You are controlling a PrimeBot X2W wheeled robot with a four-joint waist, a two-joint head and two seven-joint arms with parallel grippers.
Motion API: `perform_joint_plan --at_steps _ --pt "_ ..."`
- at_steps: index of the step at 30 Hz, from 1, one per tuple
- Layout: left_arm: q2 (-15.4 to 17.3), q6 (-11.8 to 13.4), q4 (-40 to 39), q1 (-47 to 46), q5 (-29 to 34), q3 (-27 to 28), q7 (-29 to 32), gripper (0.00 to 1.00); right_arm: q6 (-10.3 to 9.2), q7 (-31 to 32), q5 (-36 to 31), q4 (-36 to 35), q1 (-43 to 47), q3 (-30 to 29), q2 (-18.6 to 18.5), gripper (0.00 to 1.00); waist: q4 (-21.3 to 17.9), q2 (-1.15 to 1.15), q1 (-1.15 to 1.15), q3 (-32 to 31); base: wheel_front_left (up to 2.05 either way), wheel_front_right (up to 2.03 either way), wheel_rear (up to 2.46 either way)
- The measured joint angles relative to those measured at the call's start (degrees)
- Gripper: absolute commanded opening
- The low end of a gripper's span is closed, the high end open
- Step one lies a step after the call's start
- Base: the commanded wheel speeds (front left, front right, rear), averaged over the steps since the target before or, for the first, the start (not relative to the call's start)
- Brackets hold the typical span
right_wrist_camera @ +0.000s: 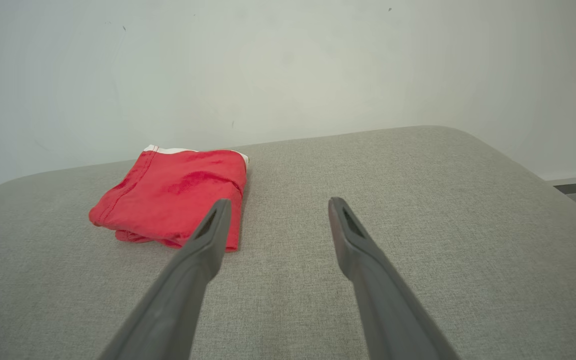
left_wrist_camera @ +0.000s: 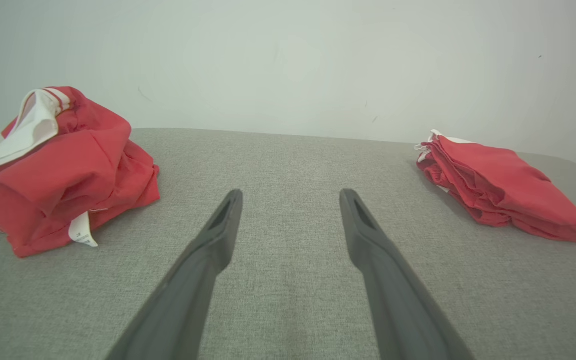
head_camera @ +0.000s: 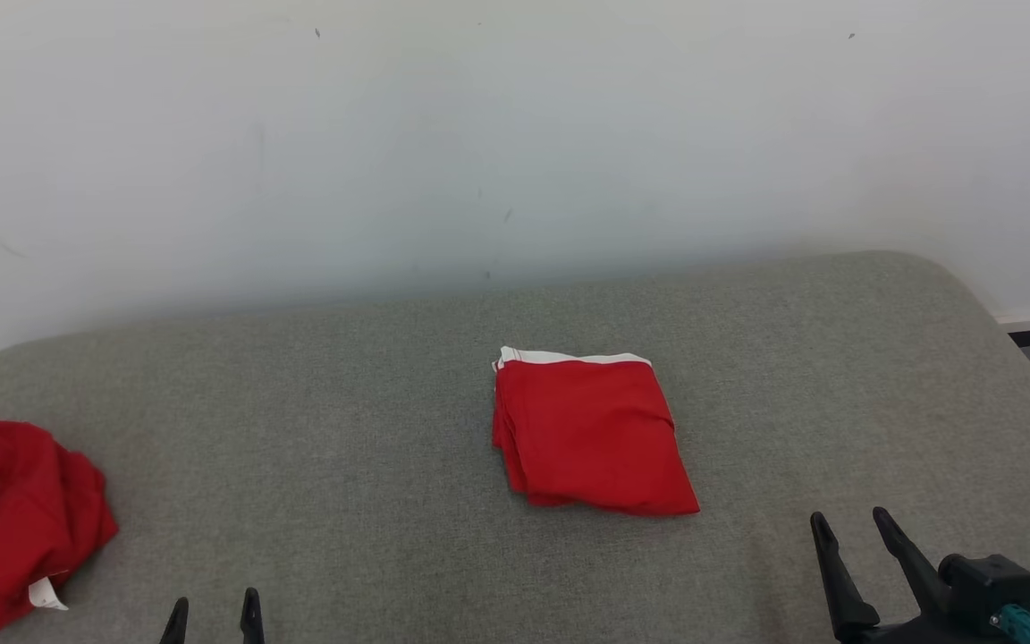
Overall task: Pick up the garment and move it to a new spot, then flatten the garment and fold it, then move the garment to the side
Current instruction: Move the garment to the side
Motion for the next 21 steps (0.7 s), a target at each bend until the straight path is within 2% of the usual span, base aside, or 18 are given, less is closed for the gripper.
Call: perform_joint_plan --at_steps 21 --pt "-0.18 0.62 -1.12 0.75 -0.86 -1.16 0.01 1.0 0.0 0.8 -1.83 -0.79 -0.03 -2.2 0.7 1.0 0.57 0.01 0.0 1.86 0.0 0.0 0.0"
